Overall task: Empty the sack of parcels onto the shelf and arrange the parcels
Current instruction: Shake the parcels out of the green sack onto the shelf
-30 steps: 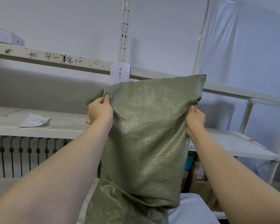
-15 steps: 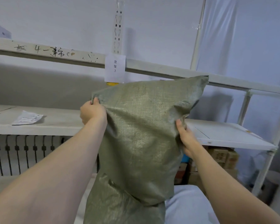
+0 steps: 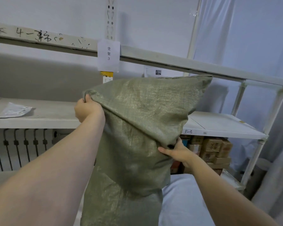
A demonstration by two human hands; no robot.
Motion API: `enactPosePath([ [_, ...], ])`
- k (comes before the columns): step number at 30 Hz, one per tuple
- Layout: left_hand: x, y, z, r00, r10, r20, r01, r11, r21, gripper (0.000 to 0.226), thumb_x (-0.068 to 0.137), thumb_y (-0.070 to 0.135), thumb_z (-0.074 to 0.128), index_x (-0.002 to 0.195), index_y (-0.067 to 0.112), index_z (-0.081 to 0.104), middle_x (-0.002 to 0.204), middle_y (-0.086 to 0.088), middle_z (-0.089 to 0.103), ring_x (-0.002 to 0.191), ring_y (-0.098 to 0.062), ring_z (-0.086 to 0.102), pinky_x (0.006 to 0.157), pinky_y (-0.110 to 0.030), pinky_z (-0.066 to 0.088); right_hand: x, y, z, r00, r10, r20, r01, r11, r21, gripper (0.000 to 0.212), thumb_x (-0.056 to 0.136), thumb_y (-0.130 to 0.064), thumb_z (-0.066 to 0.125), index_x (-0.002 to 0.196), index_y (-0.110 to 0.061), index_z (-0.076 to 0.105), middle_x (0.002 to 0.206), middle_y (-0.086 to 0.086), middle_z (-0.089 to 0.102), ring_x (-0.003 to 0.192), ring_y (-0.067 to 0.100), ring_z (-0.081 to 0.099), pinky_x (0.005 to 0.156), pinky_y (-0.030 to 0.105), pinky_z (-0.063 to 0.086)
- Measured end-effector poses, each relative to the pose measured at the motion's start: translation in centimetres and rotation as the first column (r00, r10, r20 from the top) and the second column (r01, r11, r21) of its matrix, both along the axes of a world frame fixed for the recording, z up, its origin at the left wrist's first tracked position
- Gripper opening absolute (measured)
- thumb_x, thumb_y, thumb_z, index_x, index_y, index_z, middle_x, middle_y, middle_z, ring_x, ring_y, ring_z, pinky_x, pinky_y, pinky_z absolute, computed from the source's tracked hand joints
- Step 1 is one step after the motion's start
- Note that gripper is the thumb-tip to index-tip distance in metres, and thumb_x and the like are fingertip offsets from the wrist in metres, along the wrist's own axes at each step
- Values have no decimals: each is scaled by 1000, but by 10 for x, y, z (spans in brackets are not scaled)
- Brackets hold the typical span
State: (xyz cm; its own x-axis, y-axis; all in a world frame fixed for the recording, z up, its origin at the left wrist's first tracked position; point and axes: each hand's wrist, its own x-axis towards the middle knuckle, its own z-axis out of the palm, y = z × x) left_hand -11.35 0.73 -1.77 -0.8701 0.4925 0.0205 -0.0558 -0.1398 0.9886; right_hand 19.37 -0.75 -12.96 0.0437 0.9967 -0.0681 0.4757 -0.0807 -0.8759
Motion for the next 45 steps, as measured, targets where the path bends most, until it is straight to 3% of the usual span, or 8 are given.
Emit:
enactPosePath([
  [4, 1, -3, -15, 965, -249, 87, 225, 949, 221, 38, 97, 46, 49, 75, 17, 59, 75, 4, 58, 79, -20, 55, 74, -30, 47, -18, 16, 0, 927, -273, -257, 303, 949, 84, 99, 63, -47, 88, 141, -10, 39, 138, 8, 55, 122, 29, 54, 104, 47, 47],
  [8, -10, -4, -57, 784, -597, 171, 567, 800, 195, 87, 72, 73, 62, 142, 27, 40, 142, 2, 50, 128, -25, 49, 107, -50, 39, -25, 23, 4, 856, -400, -326, 446, 892, 78, 65, 70, -34, 86, 121, -2, 60, 116, 12, 67, 106, 32, 63, 96, 45, 52],
  [11, -11, -3, -92, 699, -704, 127, 701, 709, 74, 121, 44, 73, 81, 147, 44, 23, 154, 5, 33, 138, -31, 37, 108, -62, 31, -30, 23, 5, 822, -429, -374, 475, 879, 36, 60, 74, -29, 85, 119, 2, 60, 111, 13, 67, 104, 33, 62, 97, 46, 51],
  [20, -1, 9, -54, 820, -573, -18, 558, 790, 255, 7, 92, 39, 63, 93, 35, 58, 106, 8, 62, 106, -20, 57, 98, -49, 45, -37, 16, 35, 606, -356, -711, 513, 858, 7, 26, 89, -28, 70, 101, -7, 61, 103, 11, 67, 97, 27, 63, 95, 43, 52],
  [26, 9, 10, -8, 884, -463, -60, 450, 808, 380, 20, 97, 37, 56, 105, 20, 58, 88, 7, 58, 88, -15, 53, 70, -21, 42, -50, 20, 103, 533, -123, -837, 479, 860, 178, 13, 95, -22, 62, 95, -8, 63, 92, 6, 67, 97, 25, 64, 91, 41, 54],
  [37, 3, 6, -29, 843, -532, -78, 524, 780, 343, 49, 103, 9, 43, 147, 27, 37, 143, 4, 45, 128, -15, 47, 108, -36, 41, -49, 36, 106, 623, -175, -762, 448, 879, 165, 33, 94, -33, 63, 111, -5, 61, 109, 10, 67, 102, 26, 64, 95, 43, 53],
  [42, 13, 20, -70, 891, -407, 203, 446, 869, -214, 72, 93, 19, 54, 153, 12, 14, 153, -13, 30, 133, -32, 39, 111, -43, 34, -46, 35, 90, 596, -209, -775, 462, 879, 118, 25, 97, -33, 58, 105, -9, 61, 108, 10, 67, 106, 27, 64, 98, 44, 52],
  [45, 22, 26, -95, 804, -503, 319, 572, 800, -180, 77, 79, 36, 75, 140, 5, 39, 133, -14, 55, 113, -33, 56, 98, -43, 47, -42, 34, 89, 636, -170, -753, 397, 908, 130, 34, 97, -34, 57, 117, -6, 58, 113, 12, 67, 108, 28, 64, 99, 45, 51],
])
